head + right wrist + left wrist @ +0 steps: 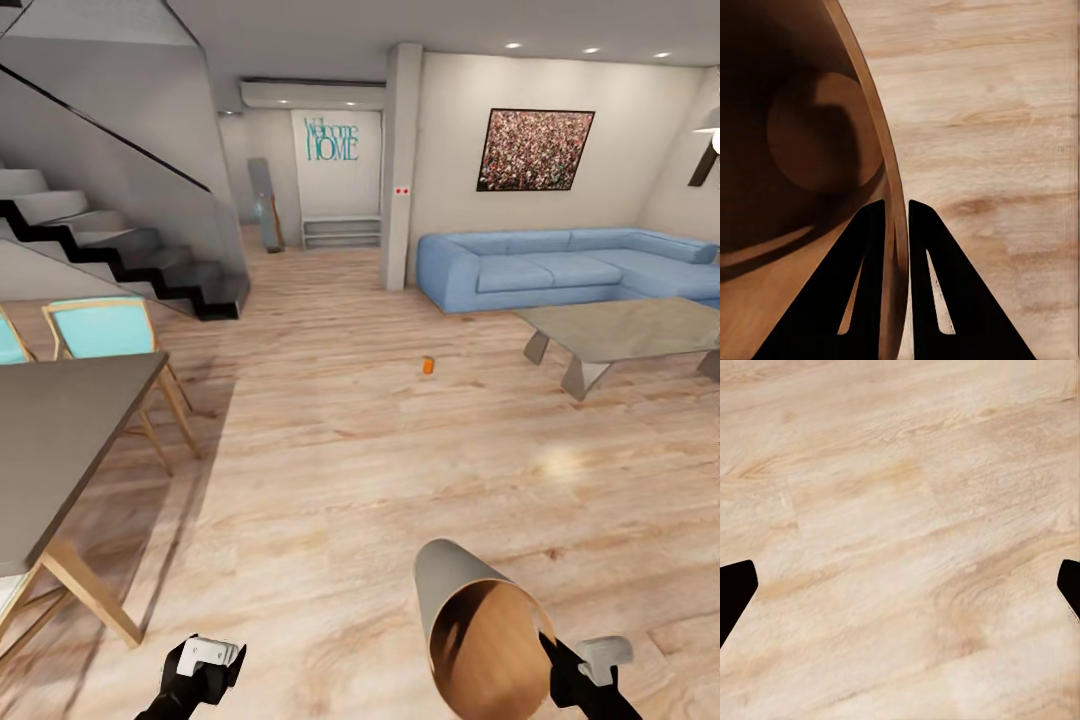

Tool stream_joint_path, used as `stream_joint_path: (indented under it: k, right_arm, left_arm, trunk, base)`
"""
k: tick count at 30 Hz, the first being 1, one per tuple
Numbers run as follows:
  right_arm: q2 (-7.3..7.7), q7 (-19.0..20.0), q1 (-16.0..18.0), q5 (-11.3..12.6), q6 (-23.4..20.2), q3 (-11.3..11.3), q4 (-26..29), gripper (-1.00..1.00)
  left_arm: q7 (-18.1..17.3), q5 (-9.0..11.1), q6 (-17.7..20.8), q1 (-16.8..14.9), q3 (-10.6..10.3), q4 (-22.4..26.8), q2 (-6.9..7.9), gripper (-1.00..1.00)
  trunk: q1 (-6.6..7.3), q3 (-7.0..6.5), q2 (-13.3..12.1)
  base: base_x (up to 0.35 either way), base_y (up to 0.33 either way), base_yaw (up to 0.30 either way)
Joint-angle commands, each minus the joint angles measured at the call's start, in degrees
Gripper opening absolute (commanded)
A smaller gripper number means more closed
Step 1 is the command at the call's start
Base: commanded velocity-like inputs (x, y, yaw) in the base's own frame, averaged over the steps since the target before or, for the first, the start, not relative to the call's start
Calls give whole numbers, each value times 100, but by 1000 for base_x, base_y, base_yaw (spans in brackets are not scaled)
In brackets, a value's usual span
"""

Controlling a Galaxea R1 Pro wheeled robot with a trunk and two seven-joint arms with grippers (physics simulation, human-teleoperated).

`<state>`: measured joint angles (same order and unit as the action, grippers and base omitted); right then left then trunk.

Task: Put the three can of soda from the living room inside the tash can in the kitchen.

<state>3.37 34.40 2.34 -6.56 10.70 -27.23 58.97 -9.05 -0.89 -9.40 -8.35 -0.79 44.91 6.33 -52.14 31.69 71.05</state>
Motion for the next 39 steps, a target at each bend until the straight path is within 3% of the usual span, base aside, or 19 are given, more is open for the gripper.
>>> stream_joint_path:
  k: [1, 39]
  right_arm:
    - [-1, 30, 3, 67, -17, 5, 9, -100]
    - [2, 6, 2, 81, -22, -32, 9, -100]
  left_arm:
    - [0, 0, 0, 0, 0, 0, 0, 100]
    - [-9, 10, 0, 0, 0, 0, 0, 100]
  trunk:
    - [0, -2, 0]
    - [0, -21, 0]
  base:
    - [283, -123, -125]
    - [321, -8, -244]
